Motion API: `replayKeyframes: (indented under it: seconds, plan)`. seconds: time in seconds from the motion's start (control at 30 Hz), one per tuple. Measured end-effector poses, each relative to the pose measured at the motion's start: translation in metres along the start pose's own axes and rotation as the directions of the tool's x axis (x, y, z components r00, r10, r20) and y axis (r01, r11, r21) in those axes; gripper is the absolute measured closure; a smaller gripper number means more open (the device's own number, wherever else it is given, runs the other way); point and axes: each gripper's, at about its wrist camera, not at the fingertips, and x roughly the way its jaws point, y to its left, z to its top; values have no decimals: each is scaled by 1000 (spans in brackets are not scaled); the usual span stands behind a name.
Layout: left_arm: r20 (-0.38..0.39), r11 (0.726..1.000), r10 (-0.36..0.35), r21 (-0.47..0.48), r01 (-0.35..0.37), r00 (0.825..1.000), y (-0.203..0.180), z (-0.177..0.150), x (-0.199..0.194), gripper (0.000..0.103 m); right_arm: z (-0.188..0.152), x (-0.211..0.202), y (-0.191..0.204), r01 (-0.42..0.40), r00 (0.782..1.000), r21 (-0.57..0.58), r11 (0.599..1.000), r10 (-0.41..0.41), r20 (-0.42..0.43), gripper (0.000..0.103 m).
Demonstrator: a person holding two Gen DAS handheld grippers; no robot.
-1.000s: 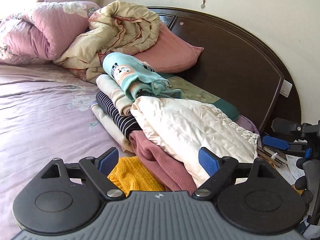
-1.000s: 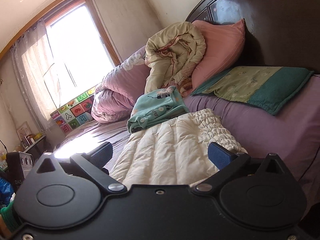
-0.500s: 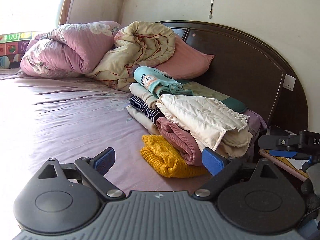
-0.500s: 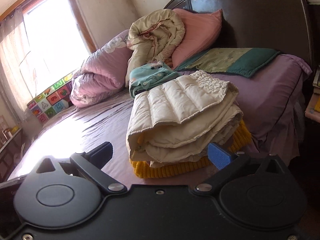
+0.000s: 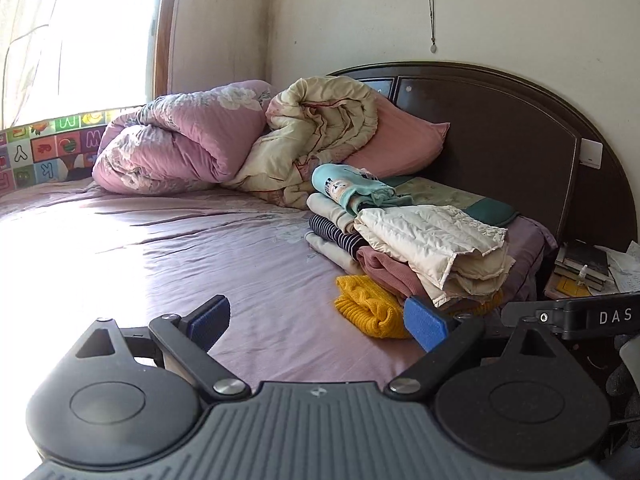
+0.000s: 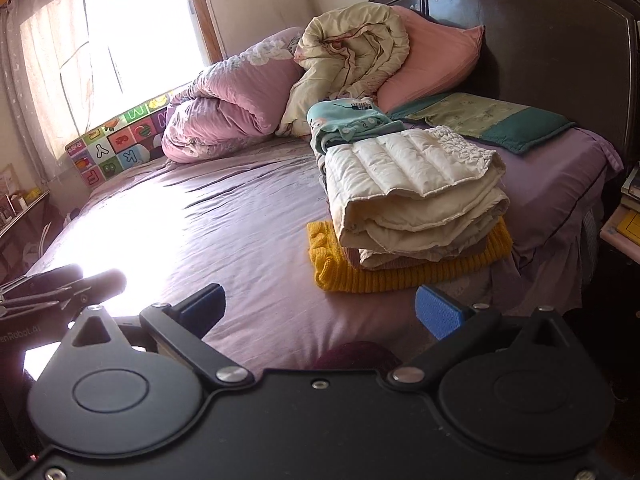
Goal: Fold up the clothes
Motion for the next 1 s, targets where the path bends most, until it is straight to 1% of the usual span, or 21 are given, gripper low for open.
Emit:
replayKeyframes:
  seconds: [0.07, 0.1, 0.17, 0.23, 0.33, 0.37, 0.57, 0.7, 0.77, 0.87, 1.0]
  plan:
    - [-22, 999, 48, -10, -48, 999, 5, -6, -12, 5, -3, -1, 9, -7, 1000, -3, 1000, 7, -20, 0]
    - [-31, 998, 55, -19, -56, 998, 9, -9, -17, 5, -5, -2, 14, -10, 999, -8, 1000, 10, -30, 0]
    - [-44, 996, 71, -51, -73, 997, 21, -16, -29, 4, -8, -1, 26, -19, 999, -25, 999, 18, -50, 0]
    - [-47, 991, 117, -61, -120, 992, 31, -23, -39, 4, -10, -1, 39, -30, 998, -53, 998, 27, -62, 0]
    - [-74, 972, 231, -31, -234, 970, 43, -34, -53, 4, -13, 1, 57, -57, 996, -97, 994, 50, -78, 0]
    - [-80, 967, 250, -30, -253, 965, 46, -36, -56, 4, -14, 2, 64, -70, 995, -111, 991, 61, -82, 0]
    - [-118, 923, 362, -92, -373, 925, 76, -47, -85, 4, -24, 8, 116, -165, 981, -213, 963, 138, -134, 0]
    - [-137, 891, 419, -129, -436, 897, 97, -52, -102, 4, -30, 11, 147, -237, 964, -249, 939, 196, -178, 0]
    - [-146, 869, 450, -154, -469, 881, 109, -55, -111, 4, -35, 13, 162, -254, 960, -289, 923, 204, -192, 0]
    - [-153, 844, 484, -178, -506, 862, 122, -57, -119, 4, -42, 15, 183, -276, 954, -342, 898, 214, -210, 0]
    - [-151, 829, 503, -197, -524, 851, 130, -57, -128, 4, -41, 22, 201, -301, 947, -366, 880, 229, -227, 0]
